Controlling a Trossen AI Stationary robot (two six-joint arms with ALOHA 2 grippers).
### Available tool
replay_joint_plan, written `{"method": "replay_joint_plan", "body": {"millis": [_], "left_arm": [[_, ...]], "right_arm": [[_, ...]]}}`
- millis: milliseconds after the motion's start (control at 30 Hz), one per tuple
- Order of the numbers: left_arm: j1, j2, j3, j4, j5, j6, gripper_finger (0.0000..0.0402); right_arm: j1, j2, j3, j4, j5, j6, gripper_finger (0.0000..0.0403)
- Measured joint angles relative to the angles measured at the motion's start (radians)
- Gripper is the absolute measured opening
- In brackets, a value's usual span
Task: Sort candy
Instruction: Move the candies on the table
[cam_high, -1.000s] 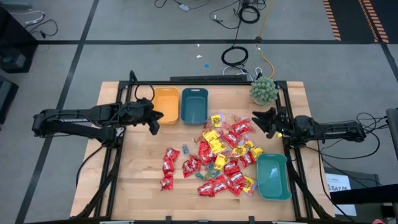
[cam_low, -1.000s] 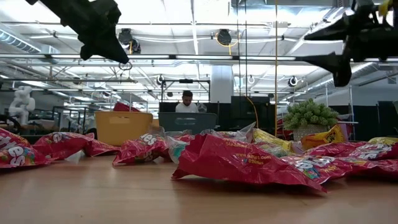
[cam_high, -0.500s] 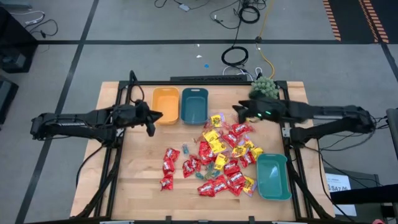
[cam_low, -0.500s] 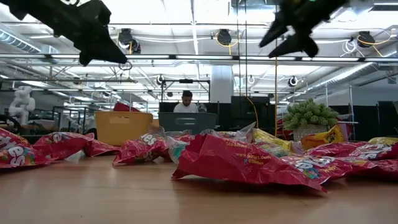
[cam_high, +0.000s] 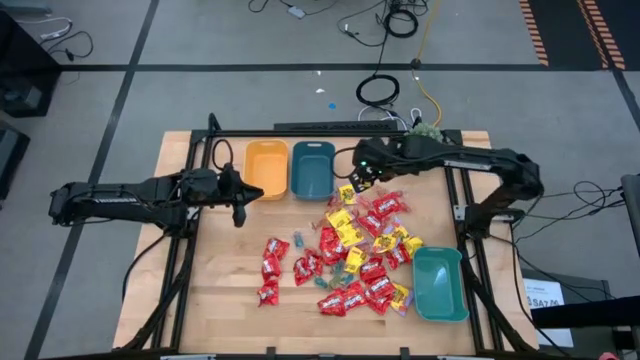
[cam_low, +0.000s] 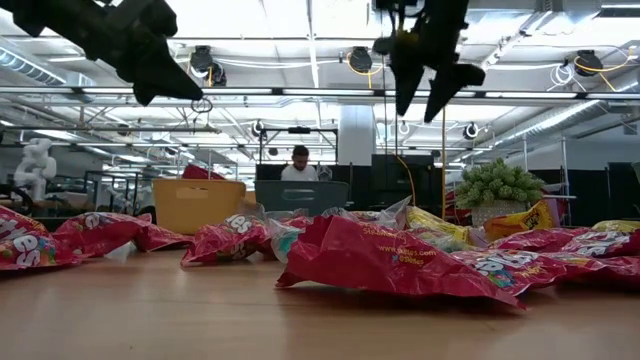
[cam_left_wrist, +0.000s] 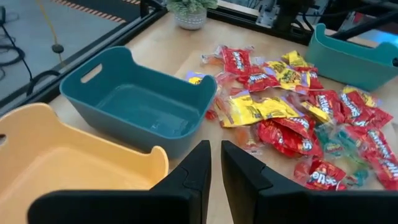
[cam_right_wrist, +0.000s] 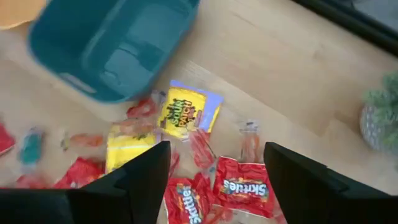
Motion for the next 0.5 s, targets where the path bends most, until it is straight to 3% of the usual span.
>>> {"method": "replay_joint_plan", "body": {"millis": [167,500], "left_arm": [[0.000,0.000,0.000,0.001,0.001,0.028,0.0048],[0.000,0.000,0.000,0.003,0.001,0.029,0.0048]], "right_arm": [[-0.051,0.091,-0.076,0.036,-0.008,0.101,0.0276],[-0.189,0.284,-0.143,0.360,-0.042,0.171,0.0279]]}}
